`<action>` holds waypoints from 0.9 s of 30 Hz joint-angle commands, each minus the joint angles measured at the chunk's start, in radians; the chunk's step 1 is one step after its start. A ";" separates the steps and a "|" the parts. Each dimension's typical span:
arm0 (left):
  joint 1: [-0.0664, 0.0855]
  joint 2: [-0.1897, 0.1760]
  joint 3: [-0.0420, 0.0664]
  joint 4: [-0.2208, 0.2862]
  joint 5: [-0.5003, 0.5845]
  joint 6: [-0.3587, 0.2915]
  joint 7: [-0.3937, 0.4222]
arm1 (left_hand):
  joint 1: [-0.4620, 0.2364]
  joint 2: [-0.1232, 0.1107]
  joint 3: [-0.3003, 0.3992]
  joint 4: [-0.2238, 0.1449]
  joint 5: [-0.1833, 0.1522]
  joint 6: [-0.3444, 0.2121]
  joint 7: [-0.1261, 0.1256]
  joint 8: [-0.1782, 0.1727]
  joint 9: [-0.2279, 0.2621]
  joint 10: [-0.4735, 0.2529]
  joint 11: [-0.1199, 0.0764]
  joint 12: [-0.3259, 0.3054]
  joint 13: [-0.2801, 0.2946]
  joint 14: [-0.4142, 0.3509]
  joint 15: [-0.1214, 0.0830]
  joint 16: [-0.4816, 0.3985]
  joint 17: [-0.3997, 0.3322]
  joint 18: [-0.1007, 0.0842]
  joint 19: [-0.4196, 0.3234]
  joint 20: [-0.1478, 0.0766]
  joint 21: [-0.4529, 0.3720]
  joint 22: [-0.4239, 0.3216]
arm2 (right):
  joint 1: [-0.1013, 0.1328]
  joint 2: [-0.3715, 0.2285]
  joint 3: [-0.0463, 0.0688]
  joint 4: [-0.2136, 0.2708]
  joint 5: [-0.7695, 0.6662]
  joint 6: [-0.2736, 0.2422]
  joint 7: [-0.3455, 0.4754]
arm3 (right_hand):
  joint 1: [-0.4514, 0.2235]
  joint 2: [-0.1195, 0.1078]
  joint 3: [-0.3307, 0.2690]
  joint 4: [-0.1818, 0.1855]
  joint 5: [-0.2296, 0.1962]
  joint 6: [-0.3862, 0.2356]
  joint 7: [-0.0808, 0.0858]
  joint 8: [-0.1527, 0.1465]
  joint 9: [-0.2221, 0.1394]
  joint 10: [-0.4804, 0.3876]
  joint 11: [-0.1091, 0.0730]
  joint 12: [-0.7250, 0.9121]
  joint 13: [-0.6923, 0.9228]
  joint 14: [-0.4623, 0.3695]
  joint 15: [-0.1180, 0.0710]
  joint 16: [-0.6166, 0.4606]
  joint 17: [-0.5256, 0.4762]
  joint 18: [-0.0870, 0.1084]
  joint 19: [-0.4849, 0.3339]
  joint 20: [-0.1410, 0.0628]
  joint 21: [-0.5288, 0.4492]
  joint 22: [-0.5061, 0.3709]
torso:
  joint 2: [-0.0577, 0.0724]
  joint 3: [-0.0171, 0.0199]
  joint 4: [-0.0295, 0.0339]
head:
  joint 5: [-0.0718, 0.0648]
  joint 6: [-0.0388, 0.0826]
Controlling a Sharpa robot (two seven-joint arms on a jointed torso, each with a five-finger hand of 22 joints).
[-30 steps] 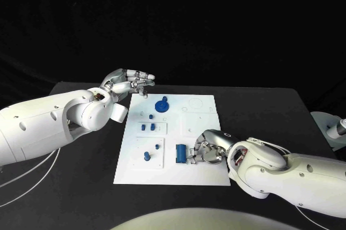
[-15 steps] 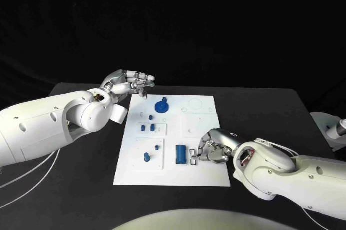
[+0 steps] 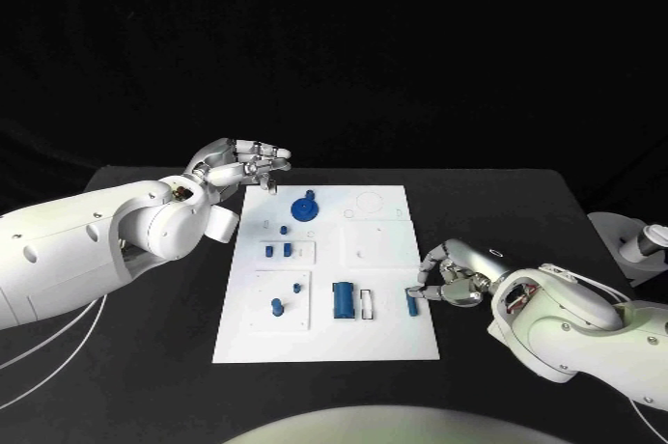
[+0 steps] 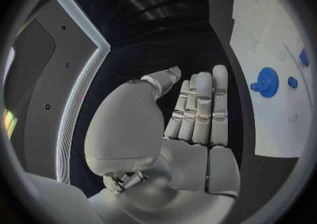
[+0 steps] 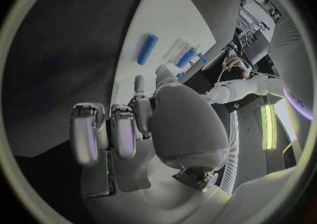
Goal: Assemble the parts on the task board
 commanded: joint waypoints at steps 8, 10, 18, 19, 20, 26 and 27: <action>0.000 0.004 0.001 0.001 0.000 0.014 0.011 | -0.010 0.000 0.002 0.006 0.005 -0.007 0.001 -0.003 -0.001 -0.007 -0.001 0.006 0.001 -0.002 -0.001 0.006 -0.001 0.015 0.004 0.004 -0.004 -0.001 | -0.033 -0.002 -0.002 0.000 -0.057 -0.001 -0.032 | -0.013 0.000 -0.008 0.007 -0.023 0.014 0.001 -0.005 -0.002 0.001 0.011 -0.004 0.002 0.088 0.012 -0.005 0.179 0.000 0.083 0.014 0.003 0.244 | 0.001 0.0009 -0.0013 | -0.005 -0.002; 0.000 0.003 0.001 0.001 0.000 0.015 0.010 | -0.010 0.000 0.002 0.006 0.005 -0.007 0.001 -0.003 -0.001 -0.007 -0.001 0.006 0.001 -0.002 -0.001 0.006 -0.001 0.015 0.004 0.004 -0.004 -0.001 | -0.037 0.004 -0.002 -0.003 -0.058 0.000 -0.037 | -0.013 0.000 -0.008 0.007 -0.023 0.014 0.001 -0.005 -0.002 0.001 0.011 -0.004 0.002 0.088 0.012 -0.005 0.179 0.000 0.083 0.014 0.003 0.244 | 0.002 0.0011 -0.0006 | -0.004 -0.003; 0.000 0.001 0.001 0.001 0.000 0.016 0.009 | -0.010 0.000 0.002 0.006 0.005 -0.007 0.001 -0.003 -0.001 -0.007 -0.001 0.006 0.001 -0.002 -0.001 0.006 -0.001 0.015 0.004 0.004 -0.004 -0.001 | -0.050 0.031 -0.003 -0.015 -0.054 -0.002 -0.045 | -0.025 0.005 -0.012 0.007 -0.022 0.019 0.000 -0.006 -0.003 0.002 0.010 -0.002 0.004 0.088 0.012 -0.004 0.180 0.000 0.084 0.015 0.005 0.244 | 0.002 0.0005 -0.0015 | -0.001 -0.005; 0.000 0.000 0.001 0.001 0.000 0.016 0.008 | -0.010 0.000 0.002 0.006 0.005 -0.007 0.001 -0.003 -0.001 -0.007 -0.001 0.006 0.001 -0.002 -0.001 0.006 -0.001 0.015 0.004 0.004 -0.004 -0.001 | -0.051 0.035 -0.003 -0.016 -0.054 -0.003 -0.045 | -0.027 0.007 -0.012 0.007 -0.020 0.020 -0.001 -0.006 -0.003 0.002 0.010 -0.001 0.004 0.088 0.012 -0.004 0.180 0.000 0.084 0.015 0.006 0.244 | 0.002 0.0007 -0.0017 | -0.001 -0.006; 0.000 0.000 0.001 0.001 0.000 0.017 0.008 | -0.010 0.000 0.002 0.006 0.005 -0.007 0.001 -0.003 -0.001 -0.007 -0.001 0.006 0.001 -0.002 -0.001 0.006 -0.001 0.015 0.004 0.004 -0.004 -0.001 | -0.051 0.038 -0.003 -0.018 -0.054 -0.004 -0.045 | -0.028 0.008 -0.012 0.007 -0.019 0.021 -0.001 -0.007 -0.003 0.002 0.010 -0.001 0.004 0.088 0.012 -0.004 0.181 0.000 0.083 0.015 0.004 0.244 | 0.002 0.0006 -0.0014 | -0.001 -0.006; 0.000 -0.001 0.001 0.002 0.000 0.019 0.006 | -0.010 -0.001 0.002 0.007 0.005 -0.007 0.001 -0.003 -0.001 -0.009 -0.001 0.008 0.002 -0.003 -0.001 0.007 -0.001 0.015 0.004 0.005 -0.004 -0.002 | -0.054 0.055 -0.003 -0.032 -0.058 0.023 -0.054 | -0.015 0.022 -0.003 0.003 -0.011 0.026 -0.005 -0.010 -0.004 0.003 0.006 -0.002 0.004 0.089 0.009 -0.004 0.183 0.000 0.084 0.014 0.006 0.245 | 0.002 0.0002 -0.0016 | 0.001 -0.008; 0.000 -0.001 0.001 0.003 0.000 0.019 0.005 | -0.010 -0.001 0.002 0.007 0.005 -0.007 0.001 -0.003 -0.001 -0.009 -0.001 0.008 0.002 -0.003 -0.001 0.007 -0.001 0.015 0.004 0.005 -0.004 -0.002 | -0.054 0.058 -0.003 -0.036 -0.063 0.038 -0.058 | -0.010 0.024 0.000 0.002 -0.011 0.026 -0.006 -0.011 -0.005 0.003 0.006 -0.003 0.004 0.089 0.008 -0.004 0.182 0.000 0.084 0.014 0.007 0.245 | 0.003 0.0001 -0.0017 | 0.001 -0.008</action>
